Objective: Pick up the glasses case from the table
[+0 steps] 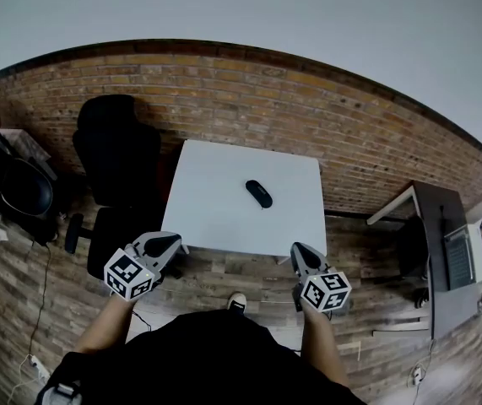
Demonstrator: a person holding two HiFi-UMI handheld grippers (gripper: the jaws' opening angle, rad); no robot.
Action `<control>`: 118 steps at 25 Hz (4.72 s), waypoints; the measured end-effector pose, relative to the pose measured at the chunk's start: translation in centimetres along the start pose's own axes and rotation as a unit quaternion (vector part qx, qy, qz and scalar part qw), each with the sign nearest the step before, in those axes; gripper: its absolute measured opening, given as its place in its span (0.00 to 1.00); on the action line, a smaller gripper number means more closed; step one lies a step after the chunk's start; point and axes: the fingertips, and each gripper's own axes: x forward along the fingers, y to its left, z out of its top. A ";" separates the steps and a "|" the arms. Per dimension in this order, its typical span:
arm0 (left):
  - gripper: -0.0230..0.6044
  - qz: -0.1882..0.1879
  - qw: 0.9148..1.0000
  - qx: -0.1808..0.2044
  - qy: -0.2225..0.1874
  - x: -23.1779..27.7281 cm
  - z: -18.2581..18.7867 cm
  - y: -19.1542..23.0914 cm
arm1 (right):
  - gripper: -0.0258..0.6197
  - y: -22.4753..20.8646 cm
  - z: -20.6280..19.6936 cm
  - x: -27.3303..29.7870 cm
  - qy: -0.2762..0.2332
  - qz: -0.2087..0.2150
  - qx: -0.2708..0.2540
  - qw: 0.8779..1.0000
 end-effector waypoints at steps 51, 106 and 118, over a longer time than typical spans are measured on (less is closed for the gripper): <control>0.05 0.026 0.998 -0.028 0.041 17.2 3.5 5.3 | 0.07 -15.6 4.6 10.8 0.038 0.068 -0.001 0.997; 0.05 -0.003 0.999 -0.027 0.044 23.6 3.2 12.8 | 0.07 -19.0 7.3 19.2 0.055 0.055 -0.004 0.997; 0.05 -0.003 0.999 -0.033 0.040 23.8 3.3 13.7 | 0.07 -19.3 7.8 20.2 0.057 0.053 -0.008 0.997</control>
